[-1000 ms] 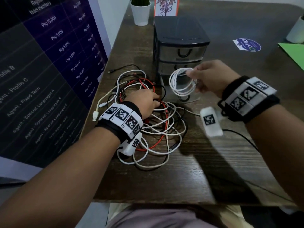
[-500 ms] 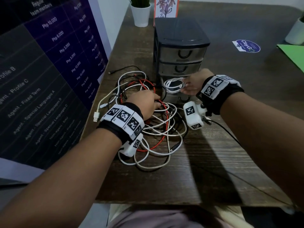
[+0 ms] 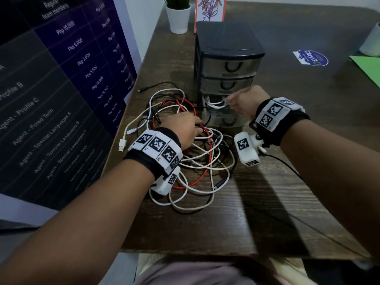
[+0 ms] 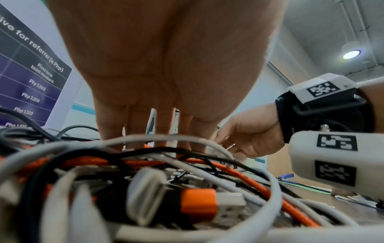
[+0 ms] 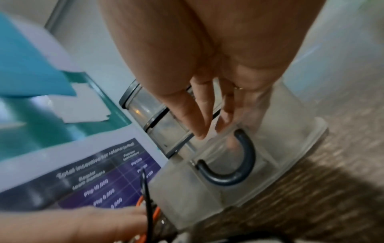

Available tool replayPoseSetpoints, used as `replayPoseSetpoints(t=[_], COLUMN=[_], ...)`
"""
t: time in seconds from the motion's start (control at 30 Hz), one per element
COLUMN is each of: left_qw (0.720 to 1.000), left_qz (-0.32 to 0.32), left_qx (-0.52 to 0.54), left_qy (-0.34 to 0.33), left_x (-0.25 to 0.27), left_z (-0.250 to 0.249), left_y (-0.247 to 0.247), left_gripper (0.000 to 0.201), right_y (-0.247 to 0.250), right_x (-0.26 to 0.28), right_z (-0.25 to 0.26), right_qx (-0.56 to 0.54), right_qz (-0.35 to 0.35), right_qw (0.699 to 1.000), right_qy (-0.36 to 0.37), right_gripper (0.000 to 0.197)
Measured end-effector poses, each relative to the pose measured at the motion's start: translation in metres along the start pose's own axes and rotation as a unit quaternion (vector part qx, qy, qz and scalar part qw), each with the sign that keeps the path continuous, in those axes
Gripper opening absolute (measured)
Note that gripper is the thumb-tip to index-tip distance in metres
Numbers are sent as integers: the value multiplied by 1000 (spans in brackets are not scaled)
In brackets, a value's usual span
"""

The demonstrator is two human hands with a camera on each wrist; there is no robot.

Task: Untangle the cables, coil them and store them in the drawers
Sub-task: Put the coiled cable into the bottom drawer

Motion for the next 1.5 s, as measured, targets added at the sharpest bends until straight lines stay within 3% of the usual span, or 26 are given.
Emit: replayPoseSetpoints(t=[0.13, 0.4, 0.53, 0.7, 0.87, 1.03, 1.17, 1.4, 1.5], left_qw=[1000, 1000, 1000, 999, 985, 976, 981, 992, 992], left_qz=[-2, -7, -14, -29, -84, -136, -116, -35, -16], left_qx=[-1, 0, 2, 41, 149, 168, 153, 119, 118], left_qy=[1, 0, -2, -1, -3, -16, 8, 38, 46], left_x=[1, 1, 1, -1, 9, 29, 42, 53, 54], left_z=[-1, 0, 0, 4, 8, 18, 37, 45, 46], left_y=[1, 0, 0, 2, 13, 40, 51, 29, 16], left_gripper=[42, 43, 43, 41, 29, 24, 20, 19, 31], right_y=[-14, -36, -32, -22, -31, -35, -42, -73, -71], right_x=[7, 9, 17, 47, 84, 105, 116, 124, 123], right_z=[7, 10, 18, 44, 53, 47, 44, 25, 24], right_qx=[158, 343, 339, 237, 200, 228, 241, 348, 357], right_qz=[35, 75, 70, 33, 134, 187, 210, 246, 228], right_qw=[987, 935, 934, 954, 951, 936, 923, 880, 880], right_qy=[19, 54, 91, 177, 196, 195, 215, 208, 215], right_gripper=[17, 51, 39, 25, 20, 21, 18, 37, 23])
Point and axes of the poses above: each hand's wrist, its own x-axis away from the middle knuckle, its own y-axis out of the back of the hand, z = x × y, the point moved 7 cm from there along -x, towards the middle knuckle, and after that the axes turned 12 degrees about -x, right-handed, at the moved point
